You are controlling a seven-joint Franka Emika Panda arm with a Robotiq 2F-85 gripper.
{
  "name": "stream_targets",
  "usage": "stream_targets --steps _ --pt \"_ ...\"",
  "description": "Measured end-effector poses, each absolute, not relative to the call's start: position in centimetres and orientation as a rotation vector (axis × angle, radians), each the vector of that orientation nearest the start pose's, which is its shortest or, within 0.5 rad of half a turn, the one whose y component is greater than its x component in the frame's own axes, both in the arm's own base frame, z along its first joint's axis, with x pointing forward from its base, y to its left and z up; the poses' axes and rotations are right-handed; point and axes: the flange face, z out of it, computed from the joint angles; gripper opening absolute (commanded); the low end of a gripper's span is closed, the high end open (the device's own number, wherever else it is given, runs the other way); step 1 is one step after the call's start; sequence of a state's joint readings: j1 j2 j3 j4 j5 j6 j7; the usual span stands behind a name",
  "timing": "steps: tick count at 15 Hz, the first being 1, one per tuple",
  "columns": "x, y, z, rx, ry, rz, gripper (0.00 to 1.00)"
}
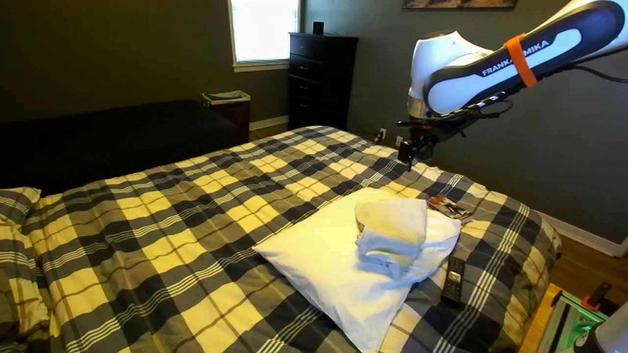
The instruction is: Remove the remote control from the pillow then place the pillow case on the pillow.
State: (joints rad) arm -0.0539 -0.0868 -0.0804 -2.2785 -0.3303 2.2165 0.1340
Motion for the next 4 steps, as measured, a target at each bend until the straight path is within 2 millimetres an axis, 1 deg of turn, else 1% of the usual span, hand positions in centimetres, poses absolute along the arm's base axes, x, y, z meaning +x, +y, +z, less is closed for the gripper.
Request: stream_targets --steps 2,4 --pt "48.94 -8.76 39.80 -3.390 0.093 -0.042 1.00" --pt "48.76 -9.03 40.09 -3.390 0.099 -0.050 1.00"
